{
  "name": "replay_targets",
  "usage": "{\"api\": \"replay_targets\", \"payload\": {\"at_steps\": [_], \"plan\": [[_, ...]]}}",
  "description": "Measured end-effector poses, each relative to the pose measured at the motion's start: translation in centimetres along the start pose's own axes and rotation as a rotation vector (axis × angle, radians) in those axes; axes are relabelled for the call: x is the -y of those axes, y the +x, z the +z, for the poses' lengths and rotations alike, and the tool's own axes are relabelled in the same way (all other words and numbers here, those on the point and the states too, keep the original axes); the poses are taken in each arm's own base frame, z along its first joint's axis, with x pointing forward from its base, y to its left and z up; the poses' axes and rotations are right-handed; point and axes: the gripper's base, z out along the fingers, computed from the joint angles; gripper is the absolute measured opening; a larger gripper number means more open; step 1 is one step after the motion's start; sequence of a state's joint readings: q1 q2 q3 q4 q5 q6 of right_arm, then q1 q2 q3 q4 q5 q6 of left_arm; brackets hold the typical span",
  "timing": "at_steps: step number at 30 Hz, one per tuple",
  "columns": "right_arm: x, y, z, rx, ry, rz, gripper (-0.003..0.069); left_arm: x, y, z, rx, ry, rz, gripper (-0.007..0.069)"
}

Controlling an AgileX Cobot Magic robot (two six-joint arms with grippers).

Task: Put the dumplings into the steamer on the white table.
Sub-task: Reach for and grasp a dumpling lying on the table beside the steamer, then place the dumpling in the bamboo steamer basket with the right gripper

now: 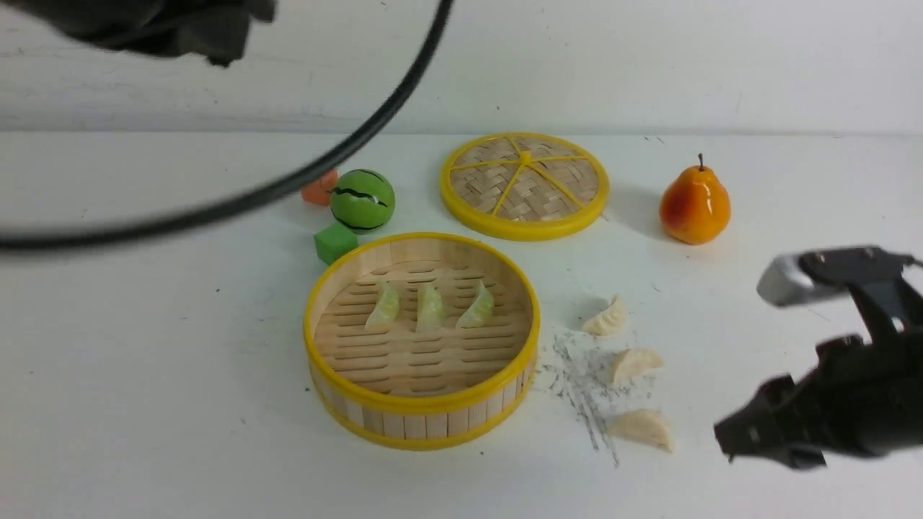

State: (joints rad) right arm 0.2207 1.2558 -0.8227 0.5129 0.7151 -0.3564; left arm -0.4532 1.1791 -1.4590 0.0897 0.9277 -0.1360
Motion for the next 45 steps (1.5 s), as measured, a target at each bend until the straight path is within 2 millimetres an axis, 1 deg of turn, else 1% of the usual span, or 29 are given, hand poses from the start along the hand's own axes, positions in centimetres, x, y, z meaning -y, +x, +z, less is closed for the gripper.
{"api": "replay_targets", "payload": {"at_steps": [1,2,3,4,5,6,7,9,12,14,16,19,21,23,24,25,26,27,30,32,34,35,36,39,40,42,43,44,45], "plan": [[0.2,-1.1,0.3,0.001,0.013,-0.019,0.0406,-0.2,1.2,-0.6,0.015,-0.006,0.008,-0.0014],[0.3,-1.9,0.6,-0.002,0.023,-0.036,0.0417,-0.4,2.7,-0.8,0.02,-0.014,0.02,-0.0014],[0.6,-3.0,1.2,-0.018,0.034,-0.074,0.0435,-0.8,4.7,-2.0,0.057,-0.026,0.037,-0.0014],[0.8,-3.5,1.8,-0.035,0.037,-0.095,0.044,-1.0,5.9,-1.9,0.062,-0.032,0.046,-0.0014],[1.0,-4.0,2.4,-0.056,0.038,-0.121,0.0444,-1.2,7.2,-2.3,0.077,-0.04,0.052,-0.0014],[1.3,-4.7,3.4,-0.087,0.034,-0.151,0.0449,-1.5,9.2,-3.3,0.11,-0.052,0.056,-0.0014],[1.4,-4.9,4.0,-0.102,0.033,-0.167,0.0449,-1.7,10.5,-3.3,0.107,-0.057,0.052,-0.0014],[1.6,-5.4,6.2,-0.158,0.027,-0.239,0.0451,-2.1,13.2,-4.4,0.129,-0.073,0.025,-0.0014],[1.3,-5.7,9.4,-0.233,0.016,-0.373,0.0451,-2.6,16.5,-4.8,0.122,-0.09,-0.03,-0.0014],[0.8,-5.8,11.0,-0.263,0.02,-0.479,0.0451,-2.8,18.3,-4.4,0.087,-0.103,-0.033,-0.0014],[0.4,-5.8,12.5,-0.276,0.038,-0.569,0.0451,-3.0,19.5,-3.9,0.049,-0.115,-0.026,-0.0014],[0.4,-5.6,14.5,-0.307,0.077,-0.669,0.0424,-3.0,20.8,-3.0,0.003,-0.122,-0.015,-0.0014],[0.6,-5.2,15.1,-0.334,0.084,-0.67,0.0384,-3.0,21.0,-2.8,0.0,-0.123,-0.01,-0.0014],[0.6,-5.0,15.4,-0.348,0.083,-0.649,0.033,-3.0,21.0,-2.8,0.008,-0.122,-0.006,-0.0014],[0.6,-5.0,15.5,-0.349,0.086,-0.628,0.0282,-3.1,21.0,-2.7,0.013,-0.124,-0.001,-0.0014],[0.6,-5.0,15.5,-0.349,0.087,-0.621,0.0274,-3.0,21.0,-2.7,0.014,-0.123,-0.001,-0.0014],[0.5,-5.1,15.5,-0.344,0.093,-0.59,0.0195,-3.1,20.9,-2.7,0.019,-0.129,0.008,-0.0014],[0.5,-5.2,15.4,-0.342,0.096,-0.572,0.017,-3.1,21.0,-2.7,0.02,-0.132,0.011,-0.0014],[0.4,-5.3,15.0,-0.362,0.102,-0.493,0.0168,-3.2,21.2,-3.2,0.042,-0.136,0.002,-0.0014],[0.2,-5.3,14.6,-0.391,0.102,-0.451,0.0166,-3.3,21.7,-3.5,0.063,-0.135,-0.004,-0.0014],[-0.1,-5.7,13.8,-0.408,0.098,-0.432,0.0165,-3.4,22.4,-3.7,0.095,-0.133,-0.006,-0.0014],[-0.4,-6.3,13.0,-0.401,0.095,-0.426,0.016,-3.4,22.9,-4.0,0.127,-0.129,-0.008,-0.0014],[-0.5,-6.4,12.8,-0.398,0.094,-0.425,0.016,-3.4,23.1,-3.9,0.131,-0.127,-0.009,-0.0014],[-2.4,-9.2,10.2,-0.292,0.036,-0.368,0.0155,-3.5,25.0,-4.3,0.258,-0.106,0.001,-0.0014],[-2.9,-9.9,9.7,-0.258,0.01,-0.346,0.0153,-3.5,25.2,-4.4,0.289,-0.106,0.009,-0.0014],[-4.7,-11.5,8.8,-0.173,-0.065,-0.306,0.0142,-3.5,25.7,-4.8,0.37,-0.099,0.03,-0.0014],[-5.7,-12.1,8.6,-0.132,-0.099,-0.296,0.0102,-3.5,25.8,-5.0,0.397,-0.098,0.035,-0.0014],[-6.2,-12.4,8.5,-0.109,-0.118,-0.289,0.0083,-3.5,25.8,-5.0,0.406,-0.096,0.036,-0.0014],[-8.0,-13.0,8.6,-0.062,-0.162,-0.287,0.0035,-3.5,25.8,-5.2,0.428,-0.094,0.04,-0.0014]]}}
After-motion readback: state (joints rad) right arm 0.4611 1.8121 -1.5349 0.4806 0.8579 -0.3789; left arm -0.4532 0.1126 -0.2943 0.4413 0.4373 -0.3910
